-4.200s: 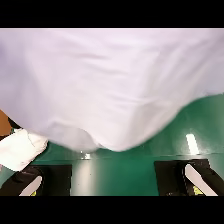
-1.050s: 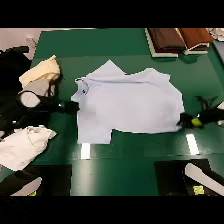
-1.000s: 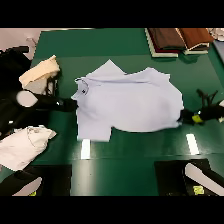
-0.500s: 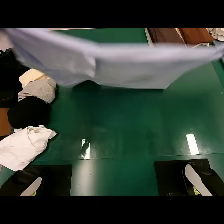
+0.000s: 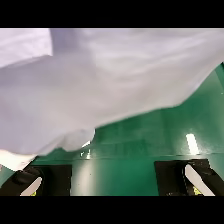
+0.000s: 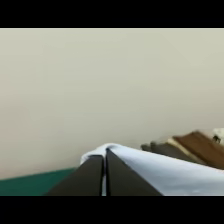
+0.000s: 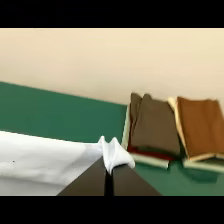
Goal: Fold the shirts.
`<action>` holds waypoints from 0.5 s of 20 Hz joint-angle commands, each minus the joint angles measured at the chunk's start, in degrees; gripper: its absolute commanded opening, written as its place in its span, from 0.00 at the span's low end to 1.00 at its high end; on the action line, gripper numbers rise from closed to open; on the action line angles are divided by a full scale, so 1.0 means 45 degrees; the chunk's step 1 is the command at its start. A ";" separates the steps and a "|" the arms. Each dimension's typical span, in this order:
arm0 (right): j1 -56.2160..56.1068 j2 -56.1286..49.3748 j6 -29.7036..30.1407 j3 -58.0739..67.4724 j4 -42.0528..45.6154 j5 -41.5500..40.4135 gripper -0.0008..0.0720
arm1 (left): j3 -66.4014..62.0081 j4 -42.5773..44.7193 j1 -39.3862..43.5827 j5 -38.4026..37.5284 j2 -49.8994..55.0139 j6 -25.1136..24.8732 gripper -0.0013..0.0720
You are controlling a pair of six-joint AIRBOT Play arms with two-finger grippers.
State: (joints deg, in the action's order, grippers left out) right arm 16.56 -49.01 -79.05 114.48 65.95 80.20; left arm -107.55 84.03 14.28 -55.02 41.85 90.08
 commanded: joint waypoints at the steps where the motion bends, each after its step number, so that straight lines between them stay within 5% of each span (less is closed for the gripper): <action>1: -0.0010 -0.1239 -0.0529 -0.0019 -0.0087 0.1418 0.03 | -0.0199 0.1506 -0.0005 -0.3759 0.1763 -0.0029 0.05; 4: -0.0015 -0.2191 -0.0573 -0.2025 -0.0073 0.1671 0.03 | 0.0816 0.1574 -0.0005 -0.5085 0.4065 -0.0019 0.05; 10: -0.0015 -0.5299 -0.0563 -0.6285 0.0039 0.0792 0.03 | 0.4779 0.1535 -0.0058 -0.1370 0.8029 0.0437 0.05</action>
State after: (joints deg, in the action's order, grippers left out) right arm 16.56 -66.61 -81.47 93.71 66.22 85.84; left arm -92.31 90.52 14.20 -68.25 70.15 90.98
